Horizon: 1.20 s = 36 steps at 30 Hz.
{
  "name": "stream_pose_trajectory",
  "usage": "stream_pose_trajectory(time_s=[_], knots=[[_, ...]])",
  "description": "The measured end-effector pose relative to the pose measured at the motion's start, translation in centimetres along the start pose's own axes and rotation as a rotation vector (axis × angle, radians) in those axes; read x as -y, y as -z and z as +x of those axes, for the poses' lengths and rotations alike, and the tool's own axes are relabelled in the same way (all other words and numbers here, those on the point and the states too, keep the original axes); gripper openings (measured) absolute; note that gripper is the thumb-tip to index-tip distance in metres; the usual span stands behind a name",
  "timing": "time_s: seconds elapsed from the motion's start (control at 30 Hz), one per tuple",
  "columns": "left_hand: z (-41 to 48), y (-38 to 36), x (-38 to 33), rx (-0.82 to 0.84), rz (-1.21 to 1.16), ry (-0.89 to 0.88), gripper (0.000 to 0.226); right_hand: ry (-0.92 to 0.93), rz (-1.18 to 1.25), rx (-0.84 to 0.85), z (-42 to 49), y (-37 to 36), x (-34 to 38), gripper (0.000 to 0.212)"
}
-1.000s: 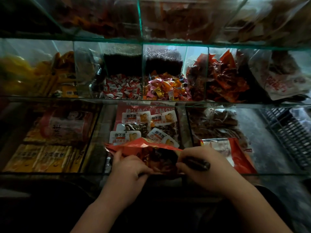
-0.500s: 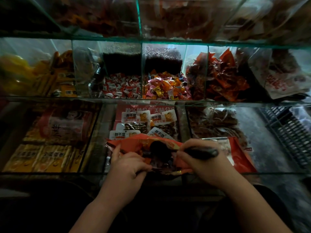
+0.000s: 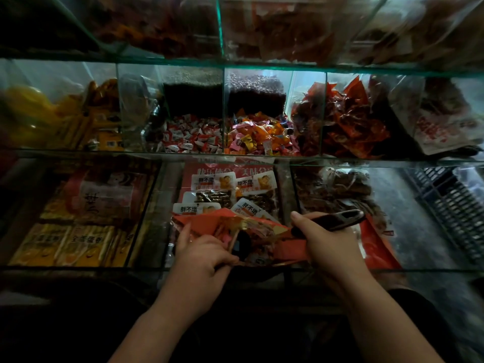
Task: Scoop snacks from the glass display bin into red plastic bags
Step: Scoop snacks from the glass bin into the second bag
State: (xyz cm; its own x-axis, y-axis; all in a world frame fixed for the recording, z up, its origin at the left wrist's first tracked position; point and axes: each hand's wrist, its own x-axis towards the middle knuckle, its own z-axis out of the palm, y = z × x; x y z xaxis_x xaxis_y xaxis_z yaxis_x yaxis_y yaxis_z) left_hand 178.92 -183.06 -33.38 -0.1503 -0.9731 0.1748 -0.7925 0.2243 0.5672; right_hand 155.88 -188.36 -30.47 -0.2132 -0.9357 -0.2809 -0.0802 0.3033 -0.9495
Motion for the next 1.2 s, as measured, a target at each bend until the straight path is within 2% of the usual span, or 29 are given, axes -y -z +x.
stream_pose_trajectory(time_s=[0.17, 0.33, 0.4, 0.53, 0.6, 0.67, 0.77, 0.83, 0.93, 1.07, 1.2], knots=[[0.1, 0.1, 0.0, 0.032, 0.014, 0.028, 0.024, 0.011, -0.021, 0.027, -0.9, -1.3, -0.4, 0.01], [-0.1, 0.3, -0.2, -0.002, 0.006, 0.033, 0.021, -0.035, 0.172, -0.019, -1.0, -0.9, -0.7, 0.013], [-0.1, 0.6, -0.4, -0.04, 0.028, 0.012, 0.009, -0.066, 0.225, 0.001, -1.0, -0.6, -0.5, 0.016], [0.4, 1.2, -1.1, -0.073, 0.006, 0.124, 0.032, -0.156, 0.26, 0.129, -1.3, 1.3, 0.5, 0.018], [0.8, 1.2, -1.2, -0.101, 0.007, 0.167, 0.022, -0.163, 0.246, 0.183, -1.5, 2.6, 1.3, 0.016], [1.3, 1.1, -1.2, -0.134, 0.023, 0.21, 0.016, -0.112, 0.22, 0.176, -1.8, 3.9, 2.0, 0.016], [1.6, 0.7, -1.1, -0.131, 0.003, 0.232, 0.03, -0.005, 0.178, 0.094, -2.2, 5.0, 2.9, 0.011], [1.8, 0.1, -1.3, -0.069, 0.023, 0.225, 0.039, 0.061, 0.181, 0.032, -2.6, 5.4, 3.4, 0.011], [2.3, -1.1, -2.0, 0.085, 0.073, 0.267, 0.049, 0.077, 0.205, 0.006, -3.3, 5.4, 4.1, 0.024], [2.5, -2.4, -2.9, 0.105, 0.056, 0.241, 0.041, 0.083, 0.205, -0.005, -4.4, 5.1, 4.9, 0.037], [2.8, -2.9, -3.2, 0.059, -0.033, 0.228, 0.052, 0.063, 0.222, 0.026, -5.1, 5.4, 5.2, 0.022]])
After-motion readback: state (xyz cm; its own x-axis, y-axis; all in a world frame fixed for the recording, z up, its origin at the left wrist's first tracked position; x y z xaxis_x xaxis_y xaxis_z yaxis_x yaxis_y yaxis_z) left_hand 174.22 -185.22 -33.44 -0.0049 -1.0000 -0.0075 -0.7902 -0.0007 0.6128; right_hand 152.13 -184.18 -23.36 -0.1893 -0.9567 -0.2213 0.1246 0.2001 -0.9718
